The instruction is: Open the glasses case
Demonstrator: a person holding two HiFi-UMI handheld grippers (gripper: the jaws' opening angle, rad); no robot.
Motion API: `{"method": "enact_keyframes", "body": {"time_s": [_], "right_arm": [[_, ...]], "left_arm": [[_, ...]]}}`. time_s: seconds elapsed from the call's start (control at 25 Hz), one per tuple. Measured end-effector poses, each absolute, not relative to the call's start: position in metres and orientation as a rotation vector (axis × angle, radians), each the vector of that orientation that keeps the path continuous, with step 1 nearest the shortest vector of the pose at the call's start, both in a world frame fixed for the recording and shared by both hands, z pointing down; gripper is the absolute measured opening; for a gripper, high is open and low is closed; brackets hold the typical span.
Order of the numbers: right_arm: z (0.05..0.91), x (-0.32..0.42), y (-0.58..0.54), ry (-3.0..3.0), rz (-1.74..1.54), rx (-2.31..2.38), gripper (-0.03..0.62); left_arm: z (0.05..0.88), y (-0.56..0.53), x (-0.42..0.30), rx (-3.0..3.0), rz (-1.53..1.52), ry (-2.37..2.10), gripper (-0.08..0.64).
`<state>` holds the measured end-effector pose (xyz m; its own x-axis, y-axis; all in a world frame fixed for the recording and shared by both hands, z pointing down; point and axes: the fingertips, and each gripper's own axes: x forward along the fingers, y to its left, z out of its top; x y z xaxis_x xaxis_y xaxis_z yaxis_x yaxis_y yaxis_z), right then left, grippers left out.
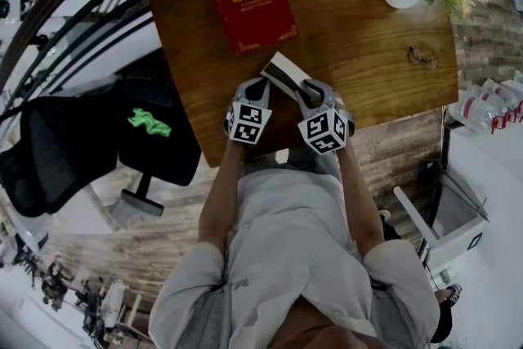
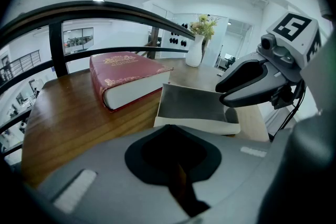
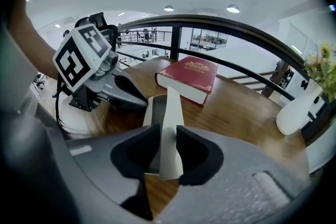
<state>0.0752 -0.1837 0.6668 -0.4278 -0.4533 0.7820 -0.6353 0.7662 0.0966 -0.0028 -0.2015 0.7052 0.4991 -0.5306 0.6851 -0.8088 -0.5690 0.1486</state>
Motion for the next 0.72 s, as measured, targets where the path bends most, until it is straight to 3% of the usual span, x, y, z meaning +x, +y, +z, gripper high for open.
{"method": "enact_keyframes", "body": {"time_s": [0.72], "right_arm": [[0.661, 0.092, -0.202, -2.093, 0.289, 0.917, 0.037]], "left_arm": [[0.705, -0.202, -0.003, 2.29, 0.822, -1.105, 0.02]]}}
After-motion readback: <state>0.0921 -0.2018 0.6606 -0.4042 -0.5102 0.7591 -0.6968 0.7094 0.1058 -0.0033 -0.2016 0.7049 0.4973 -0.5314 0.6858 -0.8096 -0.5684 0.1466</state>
